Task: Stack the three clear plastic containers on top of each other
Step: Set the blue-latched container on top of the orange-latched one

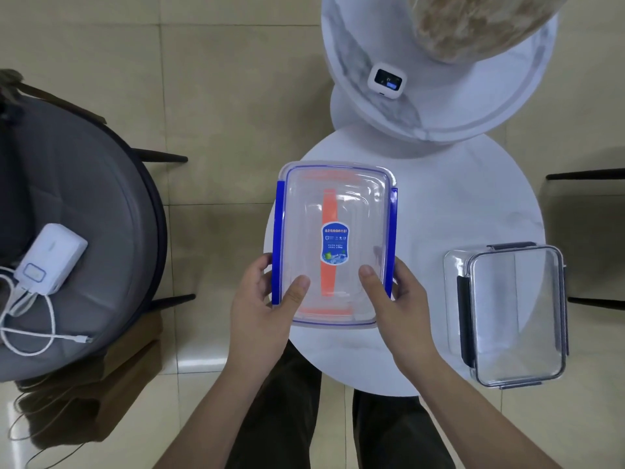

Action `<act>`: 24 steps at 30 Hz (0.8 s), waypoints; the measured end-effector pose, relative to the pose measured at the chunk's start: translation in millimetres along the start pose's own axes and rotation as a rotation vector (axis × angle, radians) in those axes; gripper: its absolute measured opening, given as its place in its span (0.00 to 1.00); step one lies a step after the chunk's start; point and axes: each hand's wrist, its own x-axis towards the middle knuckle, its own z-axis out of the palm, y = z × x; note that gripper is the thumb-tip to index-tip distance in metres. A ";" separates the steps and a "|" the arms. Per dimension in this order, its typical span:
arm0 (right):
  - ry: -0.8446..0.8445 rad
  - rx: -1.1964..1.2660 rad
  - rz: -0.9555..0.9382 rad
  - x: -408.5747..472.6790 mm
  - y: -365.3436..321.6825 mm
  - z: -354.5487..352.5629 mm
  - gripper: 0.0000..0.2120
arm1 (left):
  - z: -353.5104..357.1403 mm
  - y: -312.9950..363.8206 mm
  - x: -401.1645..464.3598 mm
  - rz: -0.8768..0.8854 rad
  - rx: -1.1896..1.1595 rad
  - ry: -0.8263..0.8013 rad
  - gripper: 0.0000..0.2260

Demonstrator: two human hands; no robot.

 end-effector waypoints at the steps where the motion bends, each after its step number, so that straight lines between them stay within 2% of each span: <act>1: 0.001 -0.006 0.002 0.5 0.7 -0.8 0.23 | 0.1 -0.5 1.4 0.000 0.010 -0.009 0.25; 4: 0.005 -0.036 -0.001 3.1 0.5 -2.1 0.23 | -0.3 0.9 6.1 -0.008 0.059 -0.025 0.23; 8: 0.040 -0.051 -0.030 11.5 -6.2 -2.4 0.32 | 1.1 11.4 16.8 0.008 0.108 0.049 0.31; 12: 0.088 -0.003 -0.018 29.2 -18.5 3.4 0.19 | 8.9 30.4 37.9 -0.047 0.043 0.075 0.33; 14: 0.095 -0.007 0.018 38.6 -22.2 8.8 0.16 | 18.0 33.7 46.3 -0.128 -0.010 0.037 0.30; 16: 0.092 -0.018 0.051 45.6 -21.8 14.0 0.15 | 25.4 30.4 51.6 -0.139 0.002 0.055 0.26; 20: 0.110 -0.067 0.036 48.2 -16.8 15.3 0.28 | 29.9 21.9 55.4 -0.128 0.024 0.102 0.27; 24: 0.151 -0.095 0.002 48.0 -9.9 15.1 0.29 | 30.6 14.0 57.3 -0.133 0.058 0.131 0.30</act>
